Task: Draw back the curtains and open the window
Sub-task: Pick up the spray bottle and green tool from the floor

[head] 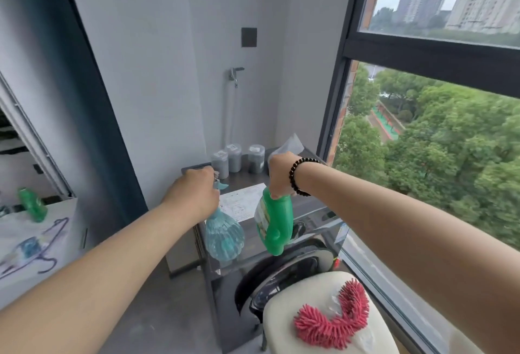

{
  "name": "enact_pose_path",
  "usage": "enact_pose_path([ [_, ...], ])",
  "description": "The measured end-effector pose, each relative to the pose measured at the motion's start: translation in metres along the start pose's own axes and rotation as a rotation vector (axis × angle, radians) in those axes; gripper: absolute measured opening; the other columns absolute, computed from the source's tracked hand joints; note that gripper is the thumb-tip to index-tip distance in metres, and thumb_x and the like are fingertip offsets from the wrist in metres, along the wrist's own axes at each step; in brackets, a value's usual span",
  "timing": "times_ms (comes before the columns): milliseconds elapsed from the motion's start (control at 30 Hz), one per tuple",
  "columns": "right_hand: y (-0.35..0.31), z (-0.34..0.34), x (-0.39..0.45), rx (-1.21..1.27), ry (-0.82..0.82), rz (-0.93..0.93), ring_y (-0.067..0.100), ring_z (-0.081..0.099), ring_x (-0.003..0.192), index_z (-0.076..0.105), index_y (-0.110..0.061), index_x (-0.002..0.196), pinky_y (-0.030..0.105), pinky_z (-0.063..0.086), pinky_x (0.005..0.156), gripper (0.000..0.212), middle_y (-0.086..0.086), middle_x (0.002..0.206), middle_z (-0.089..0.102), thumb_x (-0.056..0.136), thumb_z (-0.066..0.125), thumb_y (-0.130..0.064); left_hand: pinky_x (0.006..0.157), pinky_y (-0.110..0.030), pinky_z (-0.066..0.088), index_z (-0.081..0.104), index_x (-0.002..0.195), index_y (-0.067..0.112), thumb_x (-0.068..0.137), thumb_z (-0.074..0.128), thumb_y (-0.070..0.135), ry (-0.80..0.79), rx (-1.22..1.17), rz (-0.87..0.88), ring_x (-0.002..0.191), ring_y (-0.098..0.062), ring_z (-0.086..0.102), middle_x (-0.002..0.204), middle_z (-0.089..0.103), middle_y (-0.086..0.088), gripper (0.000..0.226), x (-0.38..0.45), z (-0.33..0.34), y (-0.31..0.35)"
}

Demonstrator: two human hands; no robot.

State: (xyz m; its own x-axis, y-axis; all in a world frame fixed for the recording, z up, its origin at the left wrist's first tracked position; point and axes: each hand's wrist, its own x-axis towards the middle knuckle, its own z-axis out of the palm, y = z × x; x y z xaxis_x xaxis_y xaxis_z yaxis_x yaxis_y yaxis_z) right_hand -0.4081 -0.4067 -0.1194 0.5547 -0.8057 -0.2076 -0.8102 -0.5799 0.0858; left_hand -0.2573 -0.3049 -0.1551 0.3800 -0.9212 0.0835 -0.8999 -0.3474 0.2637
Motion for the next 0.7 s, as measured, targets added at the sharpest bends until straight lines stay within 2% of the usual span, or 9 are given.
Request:
enact_pose_path([
  [133, -0.004, -0.004, 0.043, -0.067, -0.015, -0.040, 0.018, 0.050, 0.067, 0.038, -0.010, 0.065, 0.023, 0.044, 0.051, 0.034, 0.003, 0.069, 0.046, 0.084, 0.064, -0.022, 0.075, -0.034, 0.049, 0.052, 0.121, 0.014, 0.093, 0.050, 0.021, 0.003, 0.022, -0.033, 0.098, -0.031, 0.059, 0.115, 0.060, -0.012, 0.029, 0.036, 0.007, -0.012],
  [200, -0.004, -0.006, 0.070, -0.085, -0.005, -0.049, 0.016, 0.044, 0.062, 0.041, -0.007, 0.071, 0.022, 0.039, 0.047, 0.029, 0.004, 0.071, 0.042, 0.084, 0.062, -0.020, 0.078, -0.035, 0.051, 0.052, 0.123, 0.014, 0.093, 0.049, 0.021, -0.001, 0.037, -0.049, 0.100, -0.030, 0.059, 0.117, 0.060, -0.011, 0.031, 0.059, 0.012, -0.017],
  [300, -0.003, -0.007, 0.104, -0.072, -0.012, -0.051, 0.019, 0.048, 0.068, 0.047, -0.009, 0.090, 0.027, 0.045, 0.054, 0.019, 0.007, 0.082, 0.050, 0.084, 0.062, -0.019, 0.081, -0.036, 0.052, 0.053, 0.123, 0.014, 0.094, 0.049, 0.021, -0.022, 0.059, -0.061, 0.100, -0.030, 0.060, 0.115, 0.061, -0.010, 0.030, 0.090, 0.016, -0.021],
  [400, -0.004, -0.007, 0.140, -0.028, 0.006, -0.061, 0.025, 0.055, 0.077, 0.053, -0.007, 0.104, 0.028, 0.047, 0.062, 0.024, 0.008, 0.091, 0.055, 0.084, 0.060, -0.017, 0.082, -0.038, 0.052, 0.052, 0.123, 0.014, 0.095, 0.049, 0.021, -0.024, 0.056, -0.070, 0.101, -0.031, 0.060, 0.115, 0.062, -0.011, 0.030, 0.121, 0.023, -0.023],
  [567, -0.012, 0.002, 0.182, -0.031, -0.015, -0.083, 0.026, 0.061, 0.092, 0.055, -0.004, 0.113, 0.029, 0.050, 0.068, 0.030, 0.012, 0.109, 0.058, 0.085, 0.057, -0.016, 0.084, -0.038, 0.051, 0.050, 0.126, 0.014, 0.096, 0.049, 0.021, -0.069, 0.081, -0.075, 0.109, -0.031, 0.055, 0.119, 0.060, -0.012, 0.031, 0.152, 0.036, -0.026],
  [700, -0.015, 0.009, 0.197, 0.004, -0.068, -0.086, 0.025, 0.057, 0.086, 0.053, -0.002, 0.117, 0.028, 0.049, 0.069, 0.032, 0.014, 0.114, 0.057, 0.088, 0.056, -0.015, 0.084, -0.038, 0.051, 0.050, 0.128, 0.015, 0.096, 0.050, 0.020, -0.084, 0.091, -0.066, 0.108, -0.032, 0.057, 0.120, 0.061, -0.011, 0.032, 0.166, 0.042, -0.029],
])
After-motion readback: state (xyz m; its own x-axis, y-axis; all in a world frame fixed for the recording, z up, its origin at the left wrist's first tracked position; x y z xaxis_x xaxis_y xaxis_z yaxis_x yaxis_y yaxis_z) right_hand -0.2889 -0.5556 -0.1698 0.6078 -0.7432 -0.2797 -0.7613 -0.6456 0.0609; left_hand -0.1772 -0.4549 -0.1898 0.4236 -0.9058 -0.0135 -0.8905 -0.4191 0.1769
